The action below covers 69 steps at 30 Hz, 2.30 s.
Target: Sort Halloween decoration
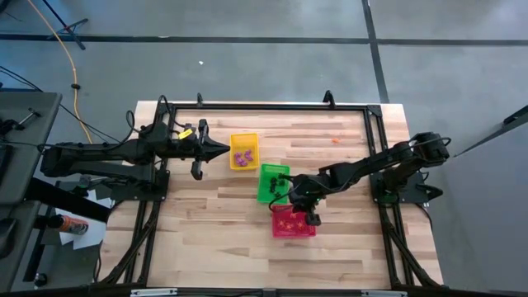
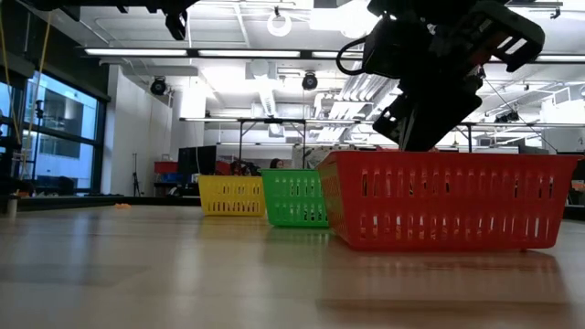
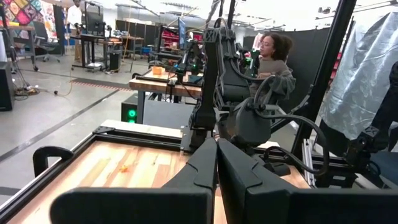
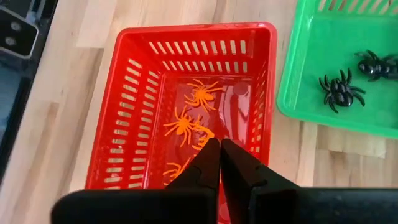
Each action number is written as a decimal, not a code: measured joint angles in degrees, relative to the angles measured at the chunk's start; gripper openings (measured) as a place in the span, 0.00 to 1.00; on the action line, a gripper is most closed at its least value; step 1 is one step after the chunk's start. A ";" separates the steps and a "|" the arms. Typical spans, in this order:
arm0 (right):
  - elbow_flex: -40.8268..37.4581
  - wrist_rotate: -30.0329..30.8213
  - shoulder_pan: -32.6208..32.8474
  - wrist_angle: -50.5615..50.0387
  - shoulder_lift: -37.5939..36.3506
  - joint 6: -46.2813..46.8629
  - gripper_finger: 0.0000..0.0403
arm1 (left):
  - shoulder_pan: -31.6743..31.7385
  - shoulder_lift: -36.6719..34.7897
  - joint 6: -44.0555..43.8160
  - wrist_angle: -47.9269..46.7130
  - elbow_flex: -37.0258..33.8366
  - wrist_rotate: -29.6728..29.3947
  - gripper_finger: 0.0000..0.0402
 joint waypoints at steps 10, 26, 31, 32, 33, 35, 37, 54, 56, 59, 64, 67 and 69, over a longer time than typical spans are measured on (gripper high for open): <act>0.03 0.30 1.82 -0.06 -0.02 1.22 0.31 | -0.01 0.00 0.00 0.00 0.00 0.00 0.01; 14.01 4.26 -2.97 -28.19 -8.54 -9.54 0.35 | 0.00 0.00 -0.02 0.00 0.00 0.00 0.01; 6.11 8.42 -6.27 -27.22 -20.41 -4.09 0.22 | 0.01 0.00 0.00 0.17 0.00 -0.01 0.01; 4.02 9.17 -6.75 -26.34 -23.25 -2.26 0.19 | 0.01 0.00 0.00 0.15 0.00 -0.03 0.01; 1.88 9.77 -7.07 -25.36 -26.08 -0.35 0.16 | 0.01 0.00 0.00 0.15 0.00 -0.15 0.01; -2.95 10.93 -7.43 -22.22 -31.83 3.75 0.09 | 0.01 0.00 0.00 0.13 0.00 -0.17 0.01; -7.86 12.19 -7.43 -17.19 -37.42 7.51 0.03 | 0.01 0.00 0.00 0.09 0.00 -0.17 0.01; -20.11 19.67 -9.39 40.72 -42.82 2.68 0.00 | 0.01 0.00 -0.02 -0.04 0.00 -0.20 0.01; -18.88 19.64 -9.72 40.47 -41.33 2.22 0.00 | 0.01 0.00 -0.02 -0.04 0.00 -0.20 0.01; -17.99 19.54 -10.08 40.09 -39.36 2.20 0.00 | 0.01 0.00 -0.02 -0.07 0.00 -0.20 0.01; -17.90 19.22 -10.10 39.71 -38.07 2.27 0.00 | 0.01 0.00 -0.02 -0.55 0.00 -0.20 0.01; -17.88 18.18 -10.12 40.01 -37.78 2.25 0.00 | 0.01 0.00 -0.02 -1.23 0.00 -0.20 0.01; -17.88 17.91 -10.12 39.94 -37.73 2.25 0.00 | 0.01 0.00 -0.02 -1.29 0.00 -0.20 0.01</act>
